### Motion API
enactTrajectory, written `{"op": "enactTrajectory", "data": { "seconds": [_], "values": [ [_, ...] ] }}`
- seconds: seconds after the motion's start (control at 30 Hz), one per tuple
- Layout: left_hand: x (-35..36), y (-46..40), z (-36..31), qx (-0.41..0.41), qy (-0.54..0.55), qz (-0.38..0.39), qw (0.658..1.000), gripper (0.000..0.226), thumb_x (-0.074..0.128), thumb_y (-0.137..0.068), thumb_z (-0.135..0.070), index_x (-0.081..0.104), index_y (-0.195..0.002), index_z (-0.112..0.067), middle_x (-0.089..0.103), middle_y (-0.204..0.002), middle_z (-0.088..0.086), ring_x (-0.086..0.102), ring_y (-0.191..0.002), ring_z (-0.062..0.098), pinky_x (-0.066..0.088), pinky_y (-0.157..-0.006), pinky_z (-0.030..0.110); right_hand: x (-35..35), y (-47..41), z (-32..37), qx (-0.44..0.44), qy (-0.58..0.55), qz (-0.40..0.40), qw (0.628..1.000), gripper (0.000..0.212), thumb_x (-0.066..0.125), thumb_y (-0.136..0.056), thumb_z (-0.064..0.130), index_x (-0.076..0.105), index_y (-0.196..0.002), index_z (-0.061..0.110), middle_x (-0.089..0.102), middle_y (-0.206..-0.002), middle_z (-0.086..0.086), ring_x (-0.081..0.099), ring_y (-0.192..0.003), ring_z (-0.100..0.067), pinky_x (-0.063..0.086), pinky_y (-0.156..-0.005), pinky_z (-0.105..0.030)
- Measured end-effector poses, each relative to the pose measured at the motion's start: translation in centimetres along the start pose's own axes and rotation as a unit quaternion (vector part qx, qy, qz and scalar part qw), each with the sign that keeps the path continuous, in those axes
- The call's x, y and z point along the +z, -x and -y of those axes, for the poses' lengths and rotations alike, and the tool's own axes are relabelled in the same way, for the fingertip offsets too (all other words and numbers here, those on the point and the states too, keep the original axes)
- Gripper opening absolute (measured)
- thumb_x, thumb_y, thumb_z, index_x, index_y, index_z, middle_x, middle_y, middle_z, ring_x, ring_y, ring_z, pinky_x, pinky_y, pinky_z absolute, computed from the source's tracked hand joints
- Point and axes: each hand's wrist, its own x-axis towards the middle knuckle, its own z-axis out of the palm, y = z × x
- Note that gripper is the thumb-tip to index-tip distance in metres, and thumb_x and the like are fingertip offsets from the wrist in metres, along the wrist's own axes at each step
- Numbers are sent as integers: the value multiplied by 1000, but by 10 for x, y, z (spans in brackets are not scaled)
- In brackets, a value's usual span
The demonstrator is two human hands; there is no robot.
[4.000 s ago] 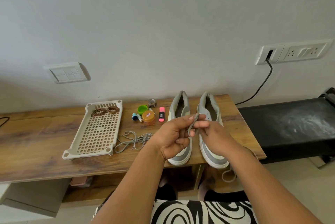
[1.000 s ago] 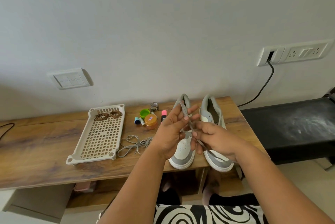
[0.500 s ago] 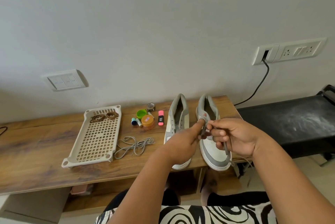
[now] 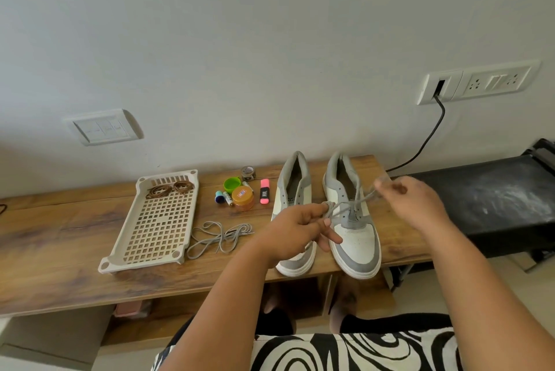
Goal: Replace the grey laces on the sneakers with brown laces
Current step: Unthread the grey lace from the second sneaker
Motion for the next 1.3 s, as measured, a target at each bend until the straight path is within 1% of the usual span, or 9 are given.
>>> {"op": "enactTrajectory", "data": {
  "seconds": [0.07, 0.23, 0.3, 0.6, 0.73, 0.93, 1.07, 1.17, 1.3],
  "values": [
    [0, 0, -1, -11, 18, -13, 1000, 39, 48, -103, -11, 46, -142, -9, 74, -100, 8, 65, -69, 7, 40, -51, 7, 10, 5, 4, -50, 106, -38, 992, 46, 64, -88, 49, 54, -121, 19, 56, -120, -1, 47, -117, -25, 47, -89, -41],
    [-4, 0, -1, -17, 56, -19, 998, 31, 48, -104, -17, 56, -134, -12, 76, -95, 4, 62, -65, 4, 31, -48, 16, 21, 35, 37, -264, 1, 134, 955, 35, 72, -86, 14, 59, -114, 31, 56, -103, 28, 52, -96, 21, 44, -80, -4],
    [-6, 2, -3, -17, 84, -26, 996, 27, 49, -103, -19, 61, -125, -9, 75, -91, 3, 58, -60, 4, 28, -49, 19, 28, 39, 40, -284, -60, 139, 947, 30, 73, -86, 11, 64, -110, 28, 64, -100, 21, 55, -95, 19, 48, -83, -8],
    [-2, 3, -6, -14, 61, -11, 998, 26, 47, -103, -10, 61, -123, -3, 71, -91, 15, 60, -54, 2, 40, -49, 10, 18, 28, 32, -267, -52, 168, 947, 18, 75, -85, 28, 73, -93, 44, 74, -91, 1, 69, -91, -24, 57, -86, -44],
    [-5, 1, 2, -14, 26, -16, 999, 30, 51, -102, -14, 60, -130, -7, 74, -92, 13, 58, -56, 8, 43, -55, 10, 4, 25, 29, -236, -72, 217, 944, 8, 78, -76, 38, 77, -82, 33, 74, -87, 4, 67, -87, -8, 55, -86, -38],
    [-10, -2, 9, -17, -19, 2, 1000, 33, 52, -102, -15, 58, -134, -11, 76, -94, 11, 59, -60, 9, 49, -73, 19, -15, 24, 26, -197, -39, 284, 937, 24, 68, -77, 48, 80, -89, 31, 75, -94, 13, 64, -100, -2, 47, -93, -29],
    [-8, 2, 4, -23, -23, 51, 998, 28, 52, -102, -14, 61, -128, -14, 75, -89, 5, 59, -60, 8, 48, -70, 15, -20, 27, 24, -178, -52, 359, 915, 16, 67, -87, 33, 78, -86, 22, 68, -75, 13, 55, -60, -2, 39, -58, -12],
    [-8, 6, -2, -15, 13, 78, 997, 21, 53, -101, -15, 65, -118, -20, 75, -92, 5, 57, -59, 7, 35, -53, 16, -18, 23, 19, -169, -108, 320, 926, 27, 64, -82, 42, 76, -81, 18, 51, -59, 7, 38, -59, -14, 35, -63, -28],
    [-13, 4, 0, -3, 66, 86, 994, 22, 55, -100, -16, 68, -117, -21, 75, -94, 6, 52, -57, 6, 19, -54, 24, -6, 18, 16, -163, -124, 244, 948, 27, 64, -84, 42, 75, -82, 17, 57, -64, 10, 49, -67, -7, 44, -69, -27]
  ]
}}
